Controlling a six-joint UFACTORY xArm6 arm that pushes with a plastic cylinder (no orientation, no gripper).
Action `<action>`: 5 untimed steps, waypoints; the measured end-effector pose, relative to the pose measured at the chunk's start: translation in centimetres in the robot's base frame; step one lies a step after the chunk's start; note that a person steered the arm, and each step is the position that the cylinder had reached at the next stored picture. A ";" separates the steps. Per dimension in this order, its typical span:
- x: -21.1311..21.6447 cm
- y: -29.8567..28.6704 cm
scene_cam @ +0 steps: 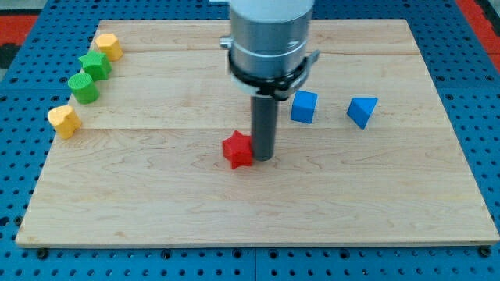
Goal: Move the red circle to the right of the red star
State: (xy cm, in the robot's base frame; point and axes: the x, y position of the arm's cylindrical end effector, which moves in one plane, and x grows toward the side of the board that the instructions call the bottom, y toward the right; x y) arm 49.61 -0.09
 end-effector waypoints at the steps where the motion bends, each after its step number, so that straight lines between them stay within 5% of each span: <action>1: -0.9 -2.2; 3: -11.7 -2.0; 5: -8.2 1.9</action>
State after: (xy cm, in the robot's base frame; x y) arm 41.38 1.82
